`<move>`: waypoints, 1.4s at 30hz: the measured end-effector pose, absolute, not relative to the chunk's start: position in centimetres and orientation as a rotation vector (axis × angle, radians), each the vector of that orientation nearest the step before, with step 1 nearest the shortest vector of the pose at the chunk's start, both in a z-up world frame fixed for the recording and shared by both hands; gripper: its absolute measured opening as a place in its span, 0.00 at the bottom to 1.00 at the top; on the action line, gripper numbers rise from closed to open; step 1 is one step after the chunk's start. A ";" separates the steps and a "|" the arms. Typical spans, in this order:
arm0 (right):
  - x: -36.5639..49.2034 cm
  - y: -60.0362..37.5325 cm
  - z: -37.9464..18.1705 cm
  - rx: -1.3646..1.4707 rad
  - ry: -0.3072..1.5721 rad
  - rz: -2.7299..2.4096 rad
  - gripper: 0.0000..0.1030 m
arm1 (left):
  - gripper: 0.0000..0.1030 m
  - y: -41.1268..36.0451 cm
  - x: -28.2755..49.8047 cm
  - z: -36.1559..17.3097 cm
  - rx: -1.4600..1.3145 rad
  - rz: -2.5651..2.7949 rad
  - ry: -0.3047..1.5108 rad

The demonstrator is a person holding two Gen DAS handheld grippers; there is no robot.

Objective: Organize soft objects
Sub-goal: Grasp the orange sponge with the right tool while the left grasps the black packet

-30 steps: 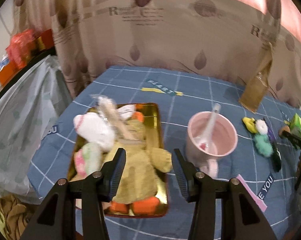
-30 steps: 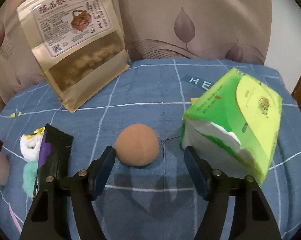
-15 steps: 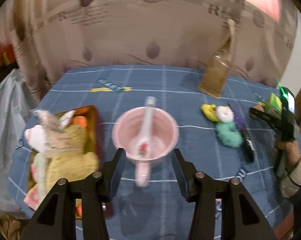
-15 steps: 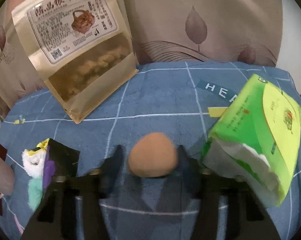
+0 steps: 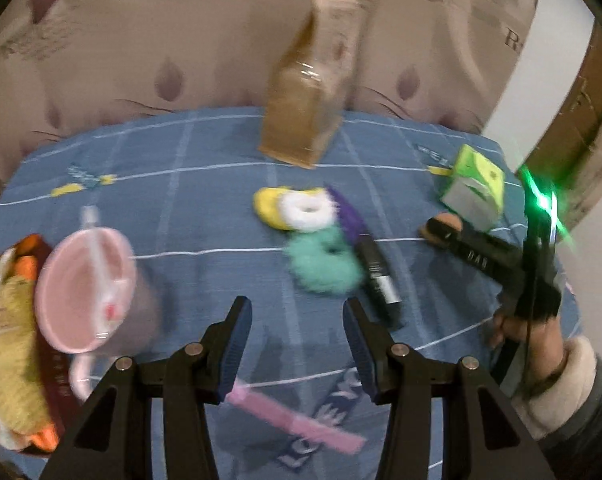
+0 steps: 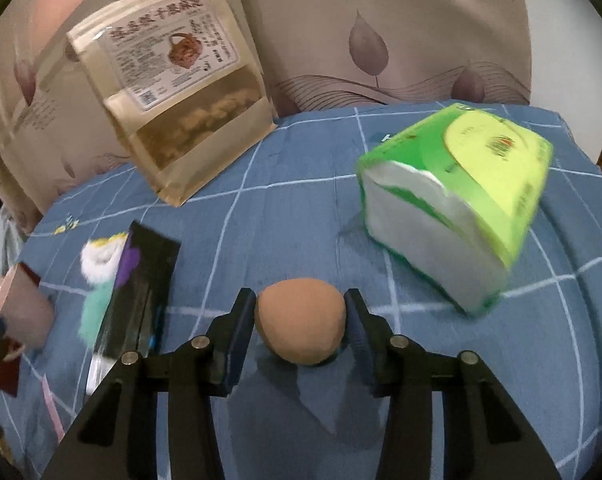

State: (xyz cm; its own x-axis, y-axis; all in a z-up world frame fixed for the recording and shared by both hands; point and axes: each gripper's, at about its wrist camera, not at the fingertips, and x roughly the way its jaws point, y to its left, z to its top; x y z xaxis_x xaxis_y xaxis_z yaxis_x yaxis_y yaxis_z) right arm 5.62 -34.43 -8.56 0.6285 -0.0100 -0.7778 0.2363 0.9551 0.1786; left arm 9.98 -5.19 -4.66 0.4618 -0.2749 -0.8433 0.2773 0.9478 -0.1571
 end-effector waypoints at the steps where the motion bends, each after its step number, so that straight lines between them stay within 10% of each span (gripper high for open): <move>1: 5.1 -34.3 -8.4 0.261 0.877 -0.141 0.41 | 0.47 -6.0 10.2 -4.9 0.001 -0.352 1.047; 42: 2.3 -35.2 -8.2 0.332 0.810 -0.081 0.39 | 0.47 -16.2 19.2 -10.6 0.023 -0.363 1.261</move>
